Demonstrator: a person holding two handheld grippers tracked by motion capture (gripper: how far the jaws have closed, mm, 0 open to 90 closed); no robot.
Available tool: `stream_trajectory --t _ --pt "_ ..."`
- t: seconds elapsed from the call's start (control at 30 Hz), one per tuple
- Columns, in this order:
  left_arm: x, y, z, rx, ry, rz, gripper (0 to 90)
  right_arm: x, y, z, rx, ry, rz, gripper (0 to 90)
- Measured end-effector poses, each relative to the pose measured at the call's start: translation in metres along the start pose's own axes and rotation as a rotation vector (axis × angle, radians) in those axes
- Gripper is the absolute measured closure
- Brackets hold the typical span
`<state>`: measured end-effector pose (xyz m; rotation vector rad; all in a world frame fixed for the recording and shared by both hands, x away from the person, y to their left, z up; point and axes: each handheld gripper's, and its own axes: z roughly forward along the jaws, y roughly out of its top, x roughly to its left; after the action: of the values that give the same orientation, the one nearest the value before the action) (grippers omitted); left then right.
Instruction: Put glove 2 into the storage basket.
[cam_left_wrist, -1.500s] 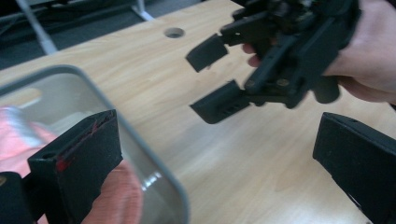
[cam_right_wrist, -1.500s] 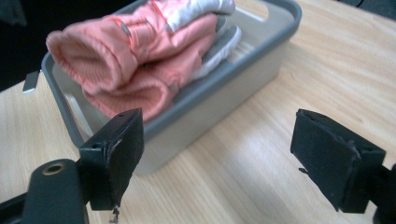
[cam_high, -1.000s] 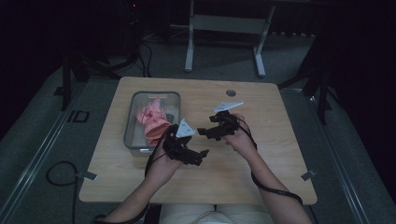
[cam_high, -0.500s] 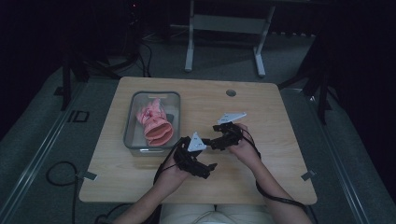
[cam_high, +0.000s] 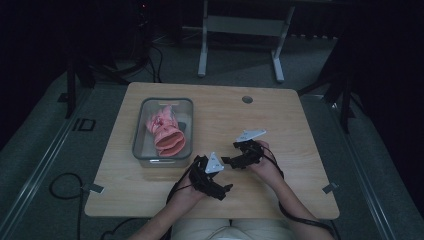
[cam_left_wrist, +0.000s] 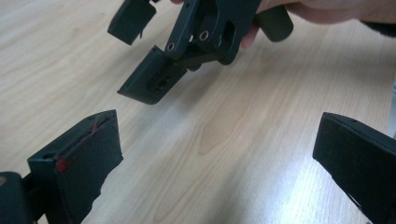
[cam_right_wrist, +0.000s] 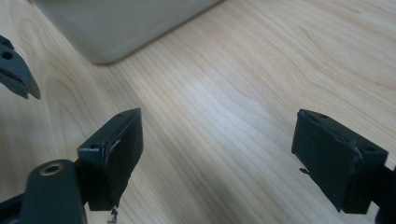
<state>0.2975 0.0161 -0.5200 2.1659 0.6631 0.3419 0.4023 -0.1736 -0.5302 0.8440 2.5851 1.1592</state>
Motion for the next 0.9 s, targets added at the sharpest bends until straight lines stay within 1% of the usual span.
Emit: stream_trajectory --t 0.07,0.13,0.17,0.23,0.3,0.33,0.4,0.5,0.57,0.63,0.73,0.8,0.9 --pt "-0.001 -0.004 0.003 0.004 -0.003 0.000 0.5 0.000 -0.003 -0.001 0.004 0.002 -0.001 16.2" --pt "0.000 -0.007 0.005 0.011 -0.001 -0.003 0.5 -0.001 -0.006 -0.001 0.007 -0.009 -0.007 16.3" --pt "-0.001 -0.008 0.006 0.005 0.002 -0.005 0.5 -0.001 -0.007 -0.001 0.008 -0.006 0.002 16.4" --pt "-0.002 -0.011 0.008 0.004 0.015 0.007 0.5 -0.002 -0.010 -0.002 0.010 -0.016 0.005 16.6" --pt "-0.003 -0.013 0.011 0.011 0.013 0.022 0.5 -0.003 -0.012 -0.003 0.010 -0.018 0.014 16.7" --pt "-0.004 -0.015 0.012 0.014 0.014 0.021 0.5 -0.003 -0.013 -0.003 0.006 -0.020 0.014 16.6" --pt "-0.005 -0.017 0.015 0.023 0.005 0.020 0.5 -0.003 -0.016 -0.004 0.006 -0.035 0.007 16.0" --pt "-0.006 -0.019 0.018 0.032 -0.005 0.019 0.5 -0.002 -0.020 -0.003 0.005 -0.044 0.012 15.1" --pt "-0.007 -0.020 0.019 0.028 -0.007 0.021 0.5 -0.003 -0.023 -0.004 0.003 -0.049 0.020 15.1" --pt "-0.007 -0.020 0.020 0.034 -0.004 0.024 0.5 -0.004 -0.025 -0.004 0.003 -0.063 0.023 15.0" --pt "-0.007 -0.021 0.021 0.029 -0.007 0.010 0.5 -0.006 -0.029 -0.005 0.003 -0.083 0.038 14.2" --pt "-0.006 -0.021 0.021 0.024 -0.008 0.003 0.5 -0.007 -0.031 -0.006 -0.003 -0.107 0.051 14.1" --pt "-0.007 -0.022 0.022 0.034 -0.015 0.008 0.5 -0.010 -0.034 -0.008 -0.005 -0.143 0.071 14.0"
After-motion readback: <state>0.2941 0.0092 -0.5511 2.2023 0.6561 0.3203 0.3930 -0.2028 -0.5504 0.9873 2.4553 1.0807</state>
